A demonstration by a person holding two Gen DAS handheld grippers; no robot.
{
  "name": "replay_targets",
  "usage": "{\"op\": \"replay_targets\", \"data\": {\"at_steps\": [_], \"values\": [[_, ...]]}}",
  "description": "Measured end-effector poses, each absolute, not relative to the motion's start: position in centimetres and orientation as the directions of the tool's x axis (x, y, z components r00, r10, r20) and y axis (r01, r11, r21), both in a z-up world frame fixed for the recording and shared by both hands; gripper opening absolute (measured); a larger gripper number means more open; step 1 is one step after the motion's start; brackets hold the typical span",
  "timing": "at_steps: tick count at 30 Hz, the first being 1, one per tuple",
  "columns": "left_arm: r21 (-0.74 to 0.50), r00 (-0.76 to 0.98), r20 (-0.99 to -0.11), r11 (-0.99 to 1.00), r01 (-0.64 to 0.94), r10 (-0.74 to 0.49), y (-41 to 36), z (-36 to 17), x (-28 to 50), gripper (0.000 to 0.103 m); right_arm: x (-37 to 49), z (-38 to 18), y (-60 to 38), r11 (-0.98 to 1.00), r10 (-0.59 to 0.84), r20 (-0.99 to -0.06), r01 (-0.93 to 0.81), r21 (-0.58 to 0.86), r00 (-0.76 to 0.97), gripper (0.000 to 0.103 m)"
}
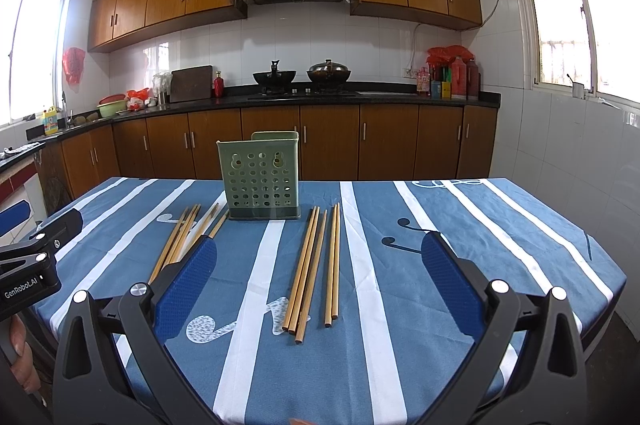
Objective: Organize utensils
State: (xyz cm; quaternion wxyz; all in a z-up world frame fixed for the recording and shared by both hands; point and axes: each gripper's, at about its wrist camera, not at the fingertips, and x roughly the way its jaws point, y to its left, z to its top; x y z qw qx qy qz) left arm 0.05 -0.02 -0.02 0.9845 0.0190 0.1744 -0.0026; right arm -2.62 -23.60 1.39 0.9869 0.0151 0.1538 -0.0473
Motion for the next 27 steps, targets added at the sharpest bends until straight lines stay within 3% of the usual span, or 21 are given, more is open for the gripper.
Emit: {"op": "replay_targets", "data": {"at_steps": [20,27], "values": [[0.036,0.938,-0.348,0.999,0.011,0.002,0.0,0.0,0.0,0.099,-2.5,1.2,-23.6,0.995,-0.086,-0.312,0.098,0.022,0.946,0.101],[0.046,0.927,-0.375,0.999,-0.006,0.023,0.1,-1.2,0.6,0.099,-1.3,0.1,-24.4,0.993,-0.06,-0.372,0.092,0.068,0.926,0.101]]}}
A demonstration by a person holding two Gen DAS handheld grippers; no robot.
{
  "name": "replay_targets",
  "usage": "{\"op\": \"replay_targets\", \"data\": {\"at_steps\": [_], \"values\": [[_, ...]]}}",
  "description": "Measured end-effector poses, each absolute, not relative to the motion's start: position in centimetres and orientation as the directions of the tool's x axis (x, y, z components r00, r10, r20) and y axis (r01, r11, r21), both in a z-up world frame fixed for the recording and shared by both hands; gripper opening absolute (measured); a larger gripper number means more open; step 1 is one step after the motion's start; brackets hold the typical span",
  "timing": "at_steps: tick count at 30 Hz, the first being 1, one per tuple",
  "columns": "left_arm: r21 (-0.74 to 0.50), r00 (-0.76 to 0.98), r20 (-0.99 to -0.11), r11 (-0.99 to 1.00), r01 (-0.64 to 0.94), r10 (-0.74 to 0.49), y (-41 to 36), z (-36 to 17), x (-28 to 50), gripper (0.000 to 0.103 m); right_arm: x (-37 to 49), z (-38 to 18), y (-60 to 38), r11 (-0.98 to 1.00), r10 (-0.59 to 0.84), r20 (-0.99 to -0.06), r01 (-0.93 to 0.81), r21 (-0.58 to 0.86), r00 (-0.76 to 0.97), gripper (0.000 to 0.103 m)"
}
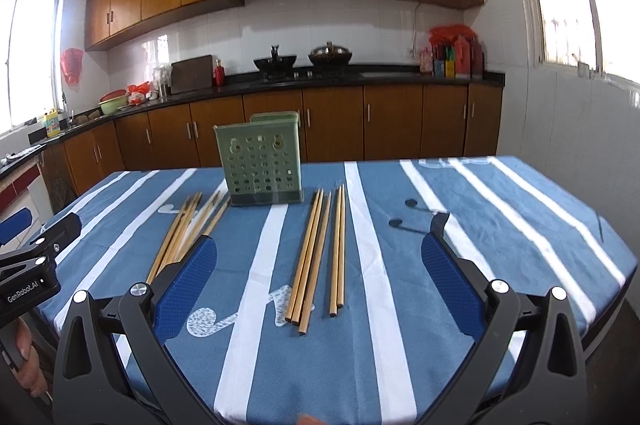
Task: Organize utensils
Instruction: 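Lower the right tool onto one bamboo chopstick and close it while the left tool grasps another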
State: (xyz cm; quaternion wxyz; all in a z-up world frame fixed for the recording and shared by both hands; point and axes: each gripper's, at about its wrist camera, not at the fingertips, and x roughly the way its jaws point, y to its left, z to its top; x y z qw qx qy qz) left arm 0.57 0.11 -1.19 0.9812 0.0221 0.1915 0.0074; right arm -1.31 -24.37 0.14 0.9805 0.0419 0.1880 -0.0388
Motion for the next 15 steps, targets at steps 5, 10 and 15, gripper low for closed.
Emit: {"op": "replay_targets", "data": {"at_steps": [5,10,15], "values": [[0.045,0.907,-0.418,0.999,-0.031,0.047,0.6,-2.0,2.0,0.099,1.0,-1.5,-26.3,0.98,-0.084,-0.481,0.16,0.12,0.873,0.101],[0.013,0.876,-0.48,0.999,-0.042,0.042,1.9,-3.1,3.4,0.099,3.5,-3.4,-28.5,0.96,-0.083,-0.598,0.225,0.165,0.797,0.071],[-0.035,0.841,-0.54,0.999,-0.039,0.013,3.1,-3.8,5.3,0.099,6.8,-4.7,-29.5,0.956,-0.041,-0.672,0.225,0.189,0.739,0.044]]}}
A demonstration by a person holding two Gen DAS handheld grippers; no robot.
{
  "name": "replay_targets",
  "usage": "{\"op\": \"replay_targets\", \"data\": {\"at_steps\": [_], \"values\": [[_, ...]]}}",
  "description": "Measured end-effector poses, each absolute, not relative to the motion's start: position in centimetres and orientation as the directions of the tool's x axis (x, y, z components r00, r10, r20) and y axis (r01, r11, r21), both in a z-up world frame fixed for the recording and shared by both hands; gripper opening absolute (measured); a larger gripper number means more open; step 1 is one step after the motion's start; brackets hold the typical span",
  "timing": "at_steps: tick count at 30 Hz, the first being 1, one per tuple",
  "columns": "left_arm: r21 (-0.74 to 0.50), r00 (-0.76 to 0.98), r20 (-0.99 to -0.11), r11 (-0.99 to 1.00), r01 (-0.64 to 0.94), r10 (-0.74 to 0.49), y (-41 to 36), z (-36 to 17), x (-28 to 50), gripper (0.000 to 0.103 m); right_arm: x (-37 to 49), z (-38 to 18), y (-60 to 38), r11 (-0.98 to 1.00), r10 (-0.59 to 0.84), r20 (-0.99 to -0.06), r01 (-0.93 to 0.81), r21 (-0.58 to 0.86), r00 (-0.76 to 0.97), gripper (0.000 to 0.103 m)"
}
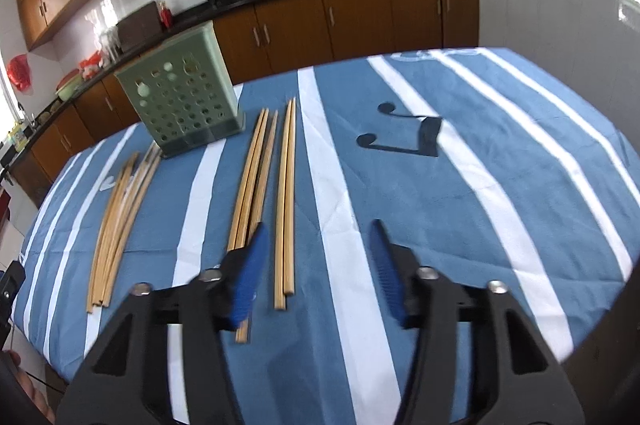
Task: Organize utensils
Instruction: 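Lower the right tool onto one bamboo chopstick and close it while the left tool grasps another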
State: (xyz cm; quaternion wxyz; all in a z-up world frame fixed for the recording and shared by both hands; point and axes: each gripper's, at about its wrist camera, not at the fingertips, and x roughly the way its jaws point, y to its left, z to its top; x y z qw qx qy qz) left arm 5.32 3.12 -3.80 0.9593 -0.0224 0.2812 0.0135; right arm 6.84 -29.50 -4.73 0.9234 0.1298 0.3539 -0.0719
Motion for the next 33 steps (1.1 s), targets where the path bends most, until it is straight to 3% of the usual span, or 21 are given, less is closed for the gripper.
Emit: {"op": "replay_targets", "data": {"at_steps": [4,9,16,21,26,33], "values": [[-0.075,0.811,-0.584,0.996,-0.048,-0.005,4.1,-4.4,6.9,0.099,9.7,-5.7,-29.5,0.96,0.014,-0.723,0.192,0.202,0.691,0.023],[-0.092,0.782,-0.623,0.994,-0.059,-0.011,4.8,-5.1,8.5,0.092,11.5,-6.6,-29.0,0.966,0.052,-0.767,0.161,0.2,0.64,0.019],[-0.111,0.733,-0.679,0.993,-0.047,-0.041,4.6,-6.3,11.6,0.072,12.3,-7.3,-29.2,0.968,0.046,-0.798,0.17,0.183,0.601,0.008],[-0.135,0.686,-0.721,0.991,-0.007,-0.094,4.5,-7.1,13.8,0.06,12.1,-7.0,-29.4,0.976,0.031,-0.801,0.153,0.152,0.597,0.008],[-0.138,0.629,-0.766,0.989,0.042,-0.134,3.6,-8.3,15.9,0.034,12.4,-6.9,-29.2,0.978,0.006,-0.805,0.163,0.128,0.594,0.008],[-0.129,0.591,-0.79,0.987,0.1,-0.163,2.2,-9.0,17.2,0.028,12.8,-7.0,-29.6,0.978,0.017,-0.811,0.158,0.134,0.585,0.008]]}}
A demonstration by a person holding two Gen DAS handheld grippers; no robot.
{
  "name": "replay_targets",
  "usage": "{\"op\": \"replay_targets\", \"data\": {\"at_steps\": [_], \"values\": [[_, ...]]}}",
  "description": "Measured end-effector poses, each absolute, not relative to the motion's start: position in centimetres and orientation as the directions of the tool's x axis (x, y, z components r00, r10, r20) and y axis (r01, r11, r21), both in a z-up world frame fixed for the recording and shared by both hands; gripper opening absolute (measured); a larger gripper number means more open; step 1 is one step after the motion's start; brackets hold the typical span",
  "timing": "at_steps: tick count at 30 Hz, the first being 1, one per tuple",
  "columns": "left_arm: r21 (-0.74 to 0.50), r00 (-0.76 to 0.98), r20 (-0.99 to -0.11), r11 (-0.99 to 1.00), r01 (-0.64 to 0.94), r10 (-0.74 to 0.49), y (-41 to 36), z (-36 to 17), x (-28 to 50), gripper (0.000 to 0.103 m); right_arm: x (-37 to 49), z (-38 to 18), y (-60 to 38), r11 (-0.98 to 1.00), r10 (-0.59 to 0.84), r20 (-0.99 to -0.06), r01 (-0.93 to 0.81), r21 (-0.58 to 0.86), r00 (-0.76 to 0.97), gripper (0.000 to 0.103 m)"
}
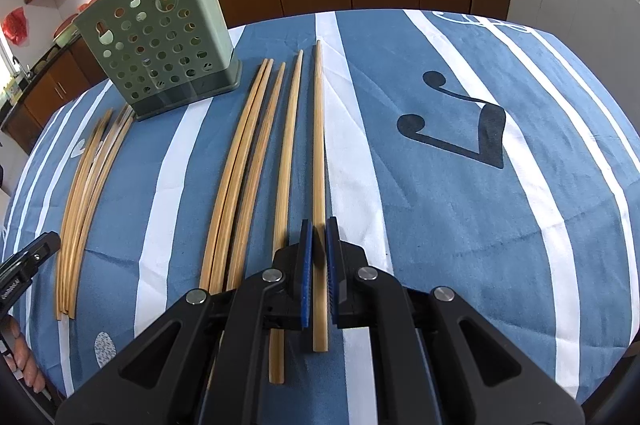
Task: Organize utensils
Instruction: 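Lower the right tool onto one bamboo chopstick and close it while the left tool grasps another, then lift the held chopsticks upright with both tools and carry them over the green holder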
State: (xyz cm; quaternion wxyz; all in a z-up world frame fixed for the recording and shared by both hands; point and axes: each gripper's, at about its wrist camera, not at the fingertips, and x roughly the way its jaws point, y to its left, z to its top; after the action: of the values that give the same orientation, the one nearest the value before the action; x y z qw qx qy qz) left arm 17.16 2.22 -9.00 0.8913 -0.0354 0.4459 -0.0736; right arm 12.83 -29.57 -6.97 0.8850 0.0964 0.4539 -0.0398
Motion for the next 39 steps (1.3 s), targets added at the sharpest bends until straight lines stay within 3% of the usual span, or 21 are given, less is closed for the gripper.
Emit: {"op": "replay_targets", "data": {"at_steps": [4,17,39], "values": [[-0.073,0.581,-0.805,0.992,0.101,-0.118,1.9,-9.3,17.9,0.009,13.2,-6.9,-29.4,0.981,0.011,-0.821,0.151,0.119,0.571,0.008],[-0.032,0.605,-0.793,0.997,0.075,-0.071,3.7,-9.3,23.9,0.009,16.9,-7.3,-31.5,0.981,-0.027,-0.792,0.169,0.096,0.61,0.008],[-0.06,0.626,-0.774,0.994,0.086,-0.101,4.6,-9.2,19.9,0.008,13.8,-6.2,-31.1,0.983,-0.025,-0.732,0.149,0.105,0.681,0.008]]}}
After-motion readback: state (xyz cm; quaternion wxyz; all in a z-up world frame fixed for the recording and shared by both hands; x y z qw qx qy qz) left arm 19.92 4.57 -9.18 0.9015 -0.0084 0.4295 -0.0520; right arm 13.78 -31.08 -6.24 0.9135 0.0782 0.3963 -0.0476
